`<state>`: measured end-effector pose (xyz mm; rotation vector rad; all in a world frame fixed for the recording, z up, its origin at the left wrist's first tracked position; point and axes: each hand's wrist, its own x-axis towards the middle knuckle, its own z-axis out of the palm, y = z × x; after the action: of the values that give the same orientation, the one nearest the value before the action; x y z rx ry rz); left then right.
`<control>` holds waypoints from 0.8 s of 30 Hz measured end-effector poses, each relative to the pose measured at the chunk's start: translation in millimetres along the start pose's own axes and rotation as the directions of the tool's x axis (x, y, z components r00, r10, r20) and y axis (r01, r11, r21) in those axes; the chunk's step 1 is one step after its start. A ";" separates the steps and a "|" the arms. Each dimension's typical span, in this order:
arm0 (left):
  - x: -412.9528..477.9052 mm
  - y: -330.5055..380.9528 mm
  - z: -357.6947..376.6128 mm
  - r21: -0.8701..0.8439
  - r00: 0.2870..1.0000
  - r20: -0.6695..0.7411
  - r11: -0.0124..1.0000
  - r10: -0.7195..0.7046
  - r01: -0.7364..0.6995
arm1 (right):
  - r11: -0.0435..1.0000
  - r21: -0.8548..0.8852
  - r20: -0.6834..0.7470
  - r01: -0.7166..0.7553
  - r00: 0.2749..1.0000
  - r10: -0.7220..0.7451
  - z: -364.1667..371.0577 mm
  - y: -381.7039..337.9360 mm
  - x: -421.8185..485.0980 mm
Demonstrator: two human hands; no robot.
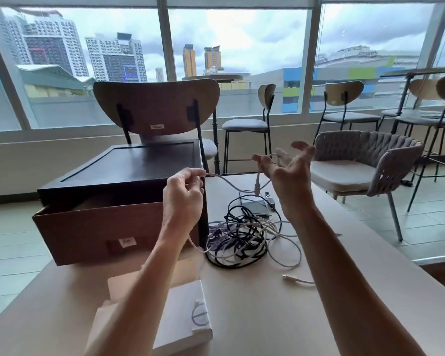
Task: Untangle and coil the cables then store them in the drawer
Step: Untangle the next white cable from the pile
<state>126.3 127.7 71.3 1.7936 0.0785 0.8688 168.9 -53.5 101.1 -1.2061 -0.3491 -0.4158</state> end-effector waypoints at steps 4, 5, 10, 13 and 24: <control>17.1 9.9 -12.8 -0.107 0.986 -0.148 0.990 0.072 -0.088 | 0.864 0.401 -0.028 -0.305 0.938 0.345 0.2 13.8 2.9; 21.5 11.1 -15.6 -0.071 0.991 -0.108 0.994 0.078 -0.086 | 0.833 0.394 0.047 -0.390 0.913 0.405 -0.4 14.1 4.7; 20.5 9.4 -18.7 0.201 0.939 0.343 0.973 0.042 -0.117 | 0.817 0.076 0.472 -0.571 0.743 0.475 6.2 1.5 -2.9; 13.2 8.1 -15.7 0.292 0.846 0.527 0.917 0.084 -0.272 | 0.873 0.041 0.653 -0.485 0.675 0.344 8.6 -10.1 -10.0; -2.8 8.7 11.2 -0.073 0.845 0.534 0.994 -0.033 0.085 | 0.708 0.309 0.754 -0.635 0.617 0.225 8.1 -16.4 -9.1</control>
<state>127.8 114.0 75.6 1.8714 -0.2632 0.2963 152.7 -49.6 112.9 -0.7671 -0.7111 0.5980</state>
